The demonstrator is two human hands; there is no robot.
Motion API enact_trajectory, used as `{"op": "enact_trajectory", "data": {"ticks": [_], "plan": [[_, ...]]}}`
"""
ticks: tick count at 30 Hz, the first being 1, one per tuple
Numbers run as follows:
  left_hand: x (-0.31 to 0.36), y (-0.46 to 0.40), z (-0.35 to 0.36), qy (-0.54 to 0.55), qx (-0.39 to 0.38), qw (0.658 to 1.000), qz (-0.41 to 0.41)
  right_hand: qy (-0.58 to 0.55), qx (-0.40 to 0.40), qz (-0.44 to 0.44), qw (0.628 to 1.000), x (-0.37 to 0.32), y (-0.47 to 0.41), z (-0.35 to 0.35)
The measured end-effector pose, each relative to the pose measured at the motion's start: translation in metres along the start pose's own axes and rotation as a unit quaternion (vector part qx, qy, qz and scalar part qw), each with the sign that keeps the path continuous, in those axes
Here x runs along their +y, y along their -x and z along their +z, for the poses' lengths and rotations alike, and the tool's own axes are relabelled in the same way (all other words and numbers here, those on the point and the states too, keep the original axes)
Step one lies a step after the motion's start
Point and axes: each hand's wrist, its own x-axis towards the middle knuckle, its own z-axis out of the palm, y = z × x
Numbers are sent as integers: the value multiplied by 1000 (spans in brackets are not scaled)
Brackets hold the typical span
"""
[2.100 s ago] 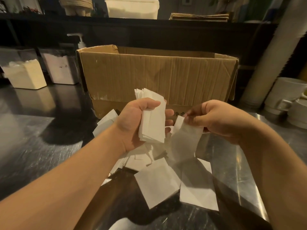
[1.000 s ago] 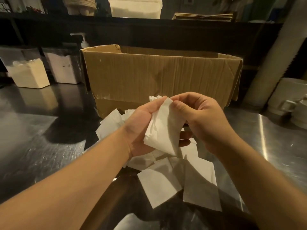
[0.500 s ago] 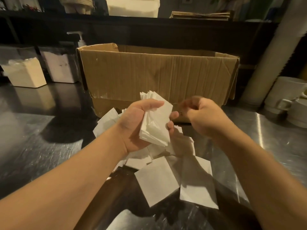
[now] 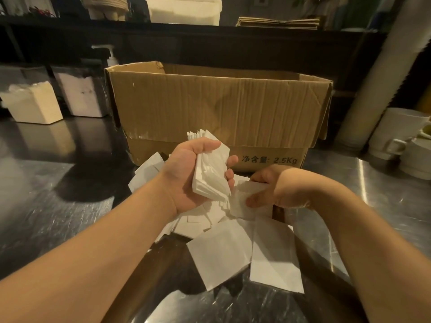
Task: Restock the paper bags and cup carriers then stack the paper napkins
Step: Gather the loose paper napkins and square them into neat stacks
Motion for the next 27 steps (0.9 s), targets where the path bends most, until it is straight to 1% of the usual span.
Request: {"op": "enact_trajectory", "data": {"ticks": [2, 4, 7, 9, 14, 19, 22, 24, 26, 27], "plan": [[-1, 0, 1, -1, 2, 1000, 0, -21, 28, -5, 999, 1, -1, 0], [-1, 0, 1, 2, 4, 1000, 1, -67, 45, -11, 997, 2, 1, -1], [0, 0, 1, 5, 7, 1000, 1, -113, 47, -26, 992, 0, 4, -3], [0, 1, 2, 5, 6, 1000, 2, -109, 45, -29, 993, 0, 4, -4], [0, 2, 3, 2, 13, 1000, 7, -11, 54, -21, 998, -1, 1, 0], [-1, 1, 1, -5, 17, 1000, 3, 33, 61, -34, 997, -1, -3, 6], [0, 1, 1, -6, 18, 1000, 5, 38, 62, -35, 997, -3, -5, 7], [0, 1, 0, -2, 16, 1000, 7, 39, 77, -34, 996, -4, -5, 5], [-1, 2, 1, 8, 11, 1000, 6, -6, 125, -52, 991, -3, -2, 1], [0, 2, 2, 11, 8, 1000, 7, -58, 154, -71, 984, -2, 0, -2]]}}
